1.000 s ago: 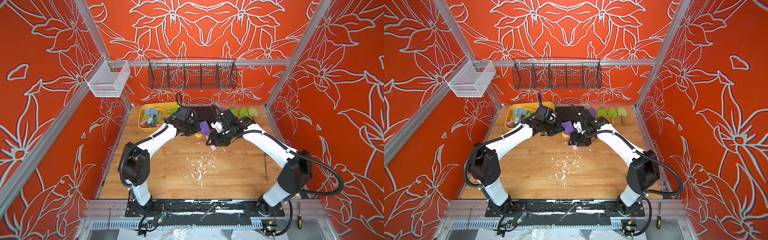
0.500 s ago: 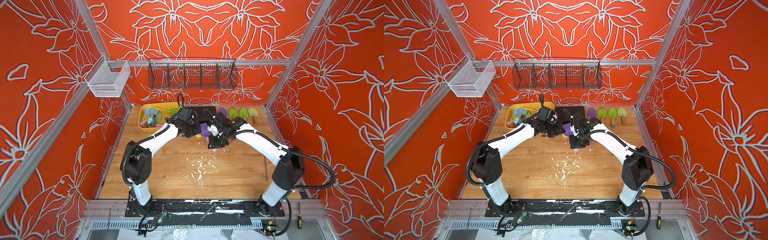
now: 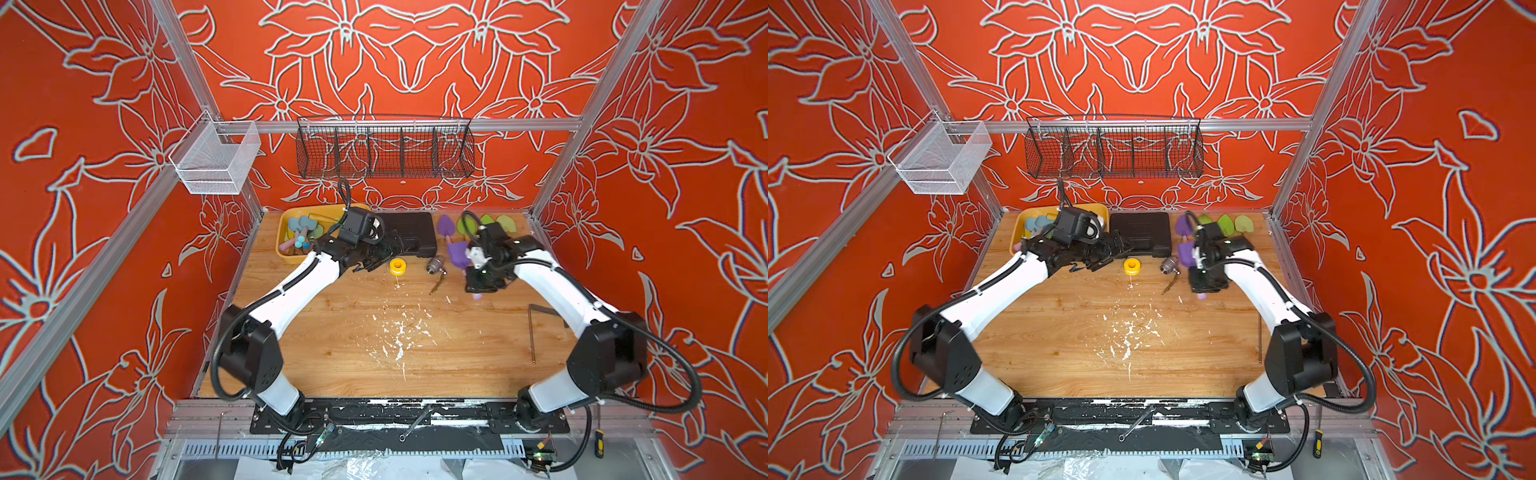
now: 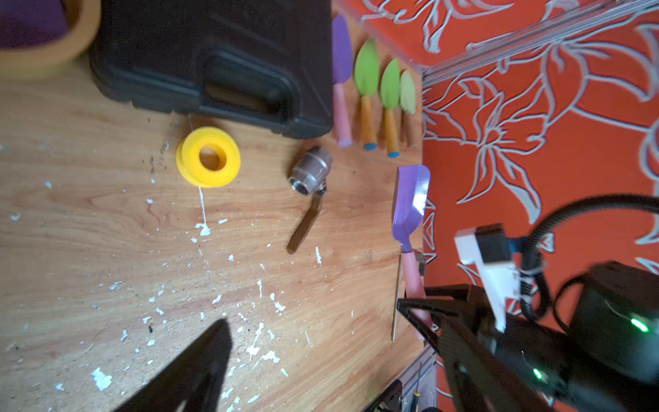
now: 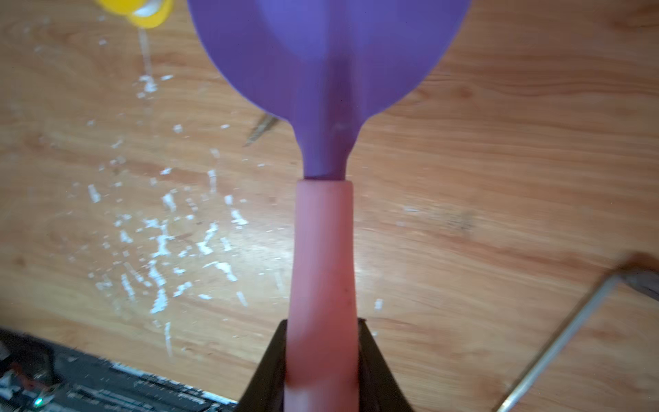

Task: Take the shovel out of the storage box
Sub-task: Place the shovel at the center of the board.

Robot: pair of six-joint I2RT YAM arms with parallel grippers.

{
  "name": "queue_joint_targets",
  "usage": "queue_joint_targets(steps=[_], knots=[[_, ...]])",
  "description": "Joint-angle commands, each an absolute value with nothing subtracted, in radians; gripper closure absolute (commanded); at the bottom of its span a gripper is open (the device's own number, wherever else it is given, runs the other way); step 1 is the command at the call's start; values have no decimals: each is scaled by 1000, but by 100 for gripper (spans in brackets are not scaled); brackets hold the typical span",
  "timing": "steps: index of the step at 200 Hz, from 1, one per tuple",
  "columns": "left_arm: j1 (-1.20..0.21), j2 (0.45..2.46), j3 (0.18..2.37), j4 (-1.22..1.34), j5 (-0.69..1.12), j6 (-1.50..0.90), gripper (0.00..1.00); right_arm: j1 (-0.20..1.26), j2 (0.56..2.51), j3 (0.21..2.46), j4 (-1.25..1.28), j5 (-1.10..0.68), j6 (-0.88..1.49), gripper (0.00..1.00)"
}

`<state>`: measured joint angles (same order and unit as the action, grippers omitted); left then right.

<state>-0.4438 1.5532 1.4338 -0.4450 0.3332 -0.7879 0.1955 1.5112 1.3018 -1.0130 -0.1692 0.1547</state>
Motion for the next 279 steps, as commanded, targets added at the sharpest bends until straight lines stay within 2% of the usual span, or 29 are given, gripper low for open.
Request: queue_joint_targets(steps=[1,28,60,104,161,279], knots=[[-437,1443,1421,-481,280,-731,1,43,1479,1269,-982,-135,-58,100],[-436,1353,1401,-514,201,-674,3,-141,1503,1251,-885,-182,-116,100],[-428,1278,1386,-549,142,-631,3,-205,1632,1285,-833,-108,-199,100],[-403,1212,1345,-578,109,-629,3,-240,1741,1270,-745,5,-320,100],[-382,1190,1306,-573,105,-624,3,-322,1783,1266,-704,10,-334,100],[-371,1231,1314,-563,130,-628,3,-358,1946,1341,-677,89,-359,100]])
